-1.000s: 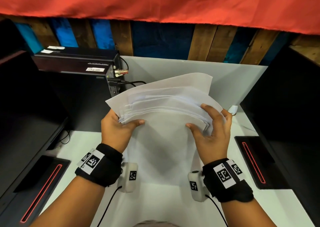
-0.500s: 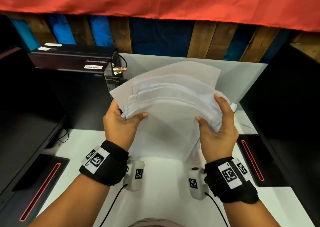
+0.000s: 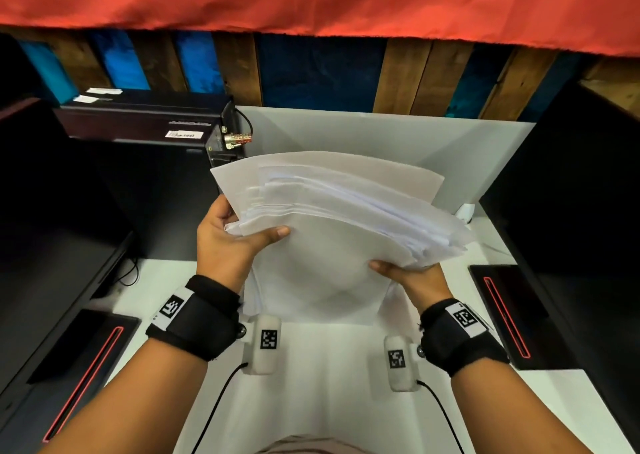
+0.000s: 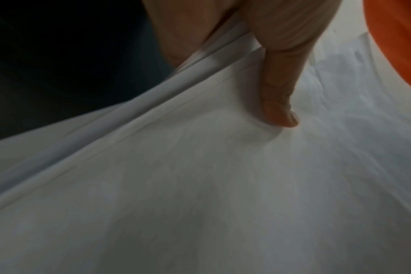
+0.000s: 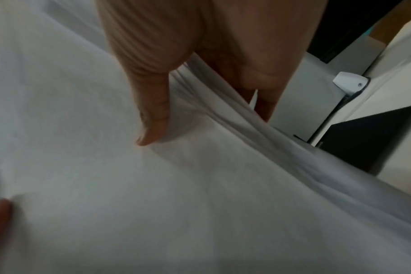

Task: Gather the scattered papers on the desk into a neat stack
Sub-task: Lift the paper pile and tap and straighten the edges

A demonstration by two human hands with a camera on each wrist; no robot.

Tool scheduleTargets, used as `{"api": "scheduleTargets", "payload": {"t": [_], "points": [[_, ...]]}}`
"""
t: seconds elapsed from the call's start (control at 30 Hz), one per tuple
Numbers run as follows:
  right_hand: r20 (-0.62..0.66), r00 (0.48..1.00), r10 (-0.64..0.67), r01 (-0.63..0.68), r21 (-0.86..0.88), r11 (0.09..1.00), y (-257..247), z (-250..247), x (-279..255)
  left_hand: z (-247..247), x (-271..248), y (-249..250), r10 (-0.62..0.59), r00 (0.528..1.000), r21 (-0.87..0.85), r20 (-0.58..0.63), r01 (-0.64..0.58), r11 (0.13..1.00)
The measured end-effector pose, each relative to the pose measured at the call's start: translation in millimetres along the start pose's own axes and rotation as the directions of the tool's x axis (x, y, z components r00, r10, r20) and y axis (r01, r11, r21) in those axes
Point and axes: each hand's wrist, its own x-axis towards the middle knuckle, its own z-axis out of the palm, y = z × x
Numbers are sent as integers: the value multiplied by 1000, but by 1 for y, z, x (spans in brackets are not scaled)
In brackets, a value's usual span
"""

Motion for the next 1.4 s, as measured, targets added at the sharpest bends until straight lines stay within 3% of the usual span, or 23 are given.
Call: {"api": "scheduleTargets", "payload": {"t": [0.1,0.17,0.23,0.33,0.47,0.67,0.8,1.0,1.1,1.27,1.4], "points": [[-24,1000,2,-1,47,999,3,4,4,-9,6,-15,-114,987,-25,112,118,993],[-32,999,-11,13,66,998,3,7,4,-15,5,-32,-246,947,37,207,244,969],[-50,999,-9,13,83,996,2,11,3,-16,1,-45,-309,932,93,191,296,951],[-118,993,2,4,53,999,-1,17,1,-6,-3,-50,-227,972,129,59,219,967],[-206,974,-93,97,12,995,-11,25,-12,8,-11,-40,-152,985,53,-80,157,986],[-186,975,-124,129,18,991,-12,21,-24,5,-18,-36,-153,988,2,8,153,988],[-214,963,-166,178,35,983,-20,19,-23,5,-16,-30,-164,987,-30,1,164,986],[-258,918,-302,338,108,935,-40,24,-32,9,-13,-8,-5,1000,-53,-11,5,999],[-268,910,-317,344,58,937,-38,23,-32,5,-12,-15,-23,1000,-15,10,23,1000],[-288,799,-528,505,-155,849,-26,22,-31,0,-13,-34,-128,990,-16,50,129,991],[-130,665,-735,614,-466,638,-30,19,-34,-5,-10,-42,-229,965,-32,126,235,971]]}}
